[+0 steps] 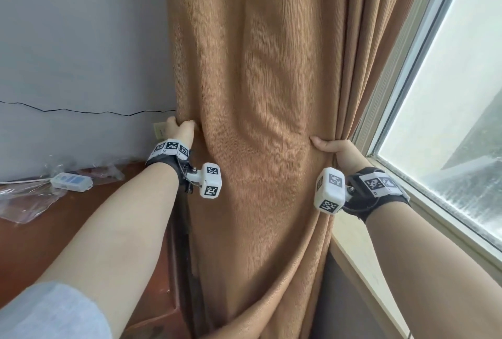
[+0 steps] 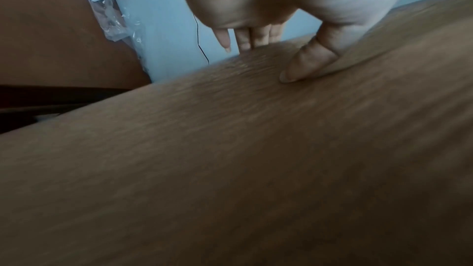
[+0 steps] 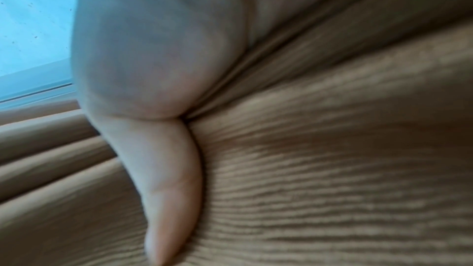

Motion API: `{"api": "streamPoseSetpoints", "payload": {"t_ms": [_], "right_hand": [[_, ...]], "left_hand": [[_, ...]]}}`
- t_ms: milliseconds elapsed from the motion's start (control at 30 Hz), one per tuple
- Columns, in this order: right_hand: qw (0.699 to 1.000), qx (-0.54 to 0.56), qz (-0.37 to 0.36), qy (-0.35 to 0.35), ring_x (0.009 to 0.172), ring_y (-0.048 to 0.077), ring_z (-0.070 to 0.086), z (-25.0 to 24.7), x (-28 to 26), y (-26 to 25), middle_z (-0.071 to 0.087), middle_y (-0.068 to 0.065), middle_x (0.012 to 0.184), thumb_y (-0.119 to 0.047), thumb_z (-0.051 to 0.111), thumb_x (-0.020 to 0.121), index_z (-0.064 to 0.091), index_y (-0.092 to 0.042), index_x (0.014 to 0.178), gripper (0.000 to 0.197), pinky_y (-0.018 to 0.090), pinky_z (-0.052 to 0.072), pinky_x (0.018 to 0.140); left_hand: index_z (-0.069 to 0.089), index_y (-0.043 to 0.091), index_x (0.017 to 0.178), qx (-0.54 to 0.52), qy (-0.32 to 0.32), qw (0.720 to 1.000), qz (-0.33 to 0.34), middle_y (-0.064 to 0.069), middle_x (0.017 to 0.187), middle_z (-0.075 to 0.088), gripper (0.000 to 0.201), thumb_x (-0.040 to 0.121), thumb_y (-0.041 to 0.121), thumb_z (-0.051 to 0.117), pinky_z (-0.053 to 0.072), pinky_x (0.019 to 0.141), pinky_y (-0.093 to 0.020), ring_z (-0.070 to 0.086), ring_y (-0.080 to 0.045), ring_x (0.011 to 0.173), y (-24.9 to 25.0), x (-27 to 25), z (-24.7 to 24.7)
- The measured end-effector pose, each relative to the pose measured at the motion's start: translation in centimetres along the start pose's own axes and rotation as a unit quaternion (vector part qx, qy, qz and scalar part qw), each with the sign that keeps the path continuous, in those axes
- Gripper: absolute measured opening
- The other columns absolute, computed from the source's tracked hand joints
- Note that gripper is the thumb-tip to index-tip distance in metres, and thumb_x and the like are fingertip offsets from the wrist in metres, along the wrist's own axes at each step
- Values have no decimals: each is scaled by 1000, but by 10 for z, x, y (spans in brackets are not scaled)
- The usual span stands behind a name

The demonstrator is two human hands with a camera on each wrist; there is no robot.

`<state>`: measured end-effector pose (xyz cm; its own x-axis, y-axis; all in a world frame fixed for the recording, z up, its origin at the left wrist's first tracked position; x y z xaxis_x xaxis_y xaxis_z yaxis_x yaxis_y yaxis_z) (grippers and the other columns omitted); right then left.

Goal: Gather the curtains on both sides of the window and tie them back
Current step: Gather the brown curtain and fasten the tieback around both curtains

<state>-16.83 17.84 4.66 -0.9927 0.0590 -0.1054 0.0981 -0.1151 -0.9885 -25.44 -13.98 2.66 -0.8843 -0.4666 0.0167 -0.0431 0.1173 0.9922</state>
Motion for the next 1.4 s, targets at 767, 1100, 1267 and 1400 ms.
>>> {"api": "streamPoseSetpoints", "payload": {"t_ms": [767,1100,1267,1400], "right_hand": [[942,-191,-220,167,107,24,58,43,-5,13,61,1,110,-29,60,88,52,-13,123,40,33,46,94],[940,-198,-226,162,108,27,57,47,-12,12,62,5,114,-27,58,89,51,-13,125,40,24,40,87],[944,-194,-223,144,109,25,57,48,-16,12,62,6,118,-26,58,89,50,-13,126,41,24,40,87],[950,-187,-217,123,109,24,56,51,-19,11,61,7,118,-23,59,89,50,-10,124,38,25,41,88]], "left_hand": [[63,5,100,75,65,985,142,-8,98,67,28,90,31,59,46,79,-28,61,-21,86,-17,-86,-36],[66,-1,90,129,-26,960,246,-15,87,69,31,87,30,63,51,77,-35,65,-28,86,-6,-150,-9],[54,8,70,191,-71,931,301,-12,75,61,32,90,33,59,46,70,-34,61,-34,81,5,-180,18],[59,3,83,230,-95,909,334,-14,84,63,30,93,31,55,45,71,-34,60,-35,84,14,-194,37]]}}
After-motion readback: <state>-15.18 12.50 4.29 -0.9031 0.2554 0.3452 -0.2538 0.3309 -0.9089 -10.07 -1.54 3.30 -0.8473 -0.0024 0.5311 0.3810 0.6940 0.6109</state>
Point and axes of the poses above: each hand's wrist, its own x-axis towards the middle knuckle, its own z-axis out of the palm, y = z × x, the point moved 3 cm from there along x, towards the middle knuckle
